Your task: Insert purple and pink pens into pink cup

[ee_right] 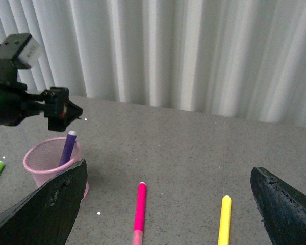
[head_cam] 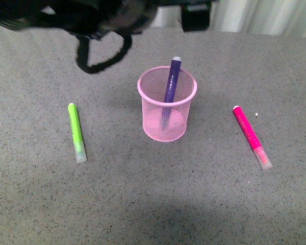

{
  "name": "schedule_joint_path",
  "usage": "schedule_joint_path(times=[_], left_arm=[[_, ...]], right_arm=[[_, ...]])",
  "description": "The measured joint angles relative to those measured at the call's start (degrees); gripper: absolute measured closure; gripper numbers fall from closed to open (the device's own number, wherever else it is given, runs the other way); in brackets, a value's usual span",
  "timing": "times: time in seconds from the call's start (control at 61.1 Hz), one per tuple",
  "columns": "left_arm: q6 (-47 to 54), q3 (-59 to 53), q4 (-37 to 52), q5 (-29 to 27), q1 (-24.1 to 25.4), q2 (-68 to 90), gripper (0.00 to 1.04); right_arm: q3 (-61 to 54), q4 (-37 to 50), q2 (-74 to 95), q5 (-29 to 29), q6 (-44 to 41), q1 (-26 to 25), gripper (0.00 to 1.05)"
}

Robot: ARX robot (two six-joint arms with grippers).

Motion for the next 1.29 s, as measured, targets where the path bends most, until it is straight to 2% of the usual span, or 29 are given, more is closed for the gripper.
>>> schedule_joint_path(times=[0.147, 0.311, 0.393, 0.409, 0.54, 0.606, 0.786, 0.917, 1.08, 1.26, 1.293], left_arm=[[-3.32, -4.70, 0.02, -6.03, 3.04, -8.52, 0.08], [-5.53, -15.06, 0.31, -12.09, 4.55, -20.81, 0.08], [-6.99, -22.05, -0.48, -12.81, 4.52, -25.44, 0.09], [-6.01, -23.30, 1.05, -12.26, 4.63, -25.49, 0.10], [8.07, -43.19, 31.32, -4.59, 6.84, -26.62, 0.34], [12.87, -50.42, 34.86, -3.08, 8.61, -32.76, 0.44], [17.53, -57.79, 27.78, 1.81, 13.84, -50.66, 0.73], [18.45, -59.69, 19.96, 6.82, 18.97, -60.67, 1.03], [18.86, -60.81, 10.14, 11.87, 24.06, -72.00, 1.03], [18.91, -60.96, 3.91, 14.29, 26.77, -78.86, 1.03], [18.93, -60.96, 2.84, 16.06, 27.95, -80.04, 1.03]], right_arm=[[0.00, 0.00, 0.00, 0.00, 0.00, 0.00, 0.07], [0.00, 0.00, 0.00, 0.00, 0.00, 0.00, 0.07], [0.00, 0.00, 0.00, 0.00, 0.00, 0.00, 0.07], [0.00, 0.00, 0.00, 0.00, 0.00, 0.00, 0.07], [0.00, 0.00, -0.07, -0.11, 0.00, 0.00, 0.07], [0.00, -0.04, 0.09, 0.00, 0.00, 0.00, 0.07], [0.00, -0.07, -0.04, -0.04, -0.02, 0.00, 0.07], [0.00, -0.07, -0.04, -0.02, 0.00, 0.00, 0.07], [0.00, -0.07, -0.04, 0.00, 0.00, 0.00, 0.07], [0.00, -0.07, -0.04, 0.00, 0.00, 0.00, 0.07], [0.00, -0.07, -0.04, 0.00, 0.00, 0.00, 0.07]])
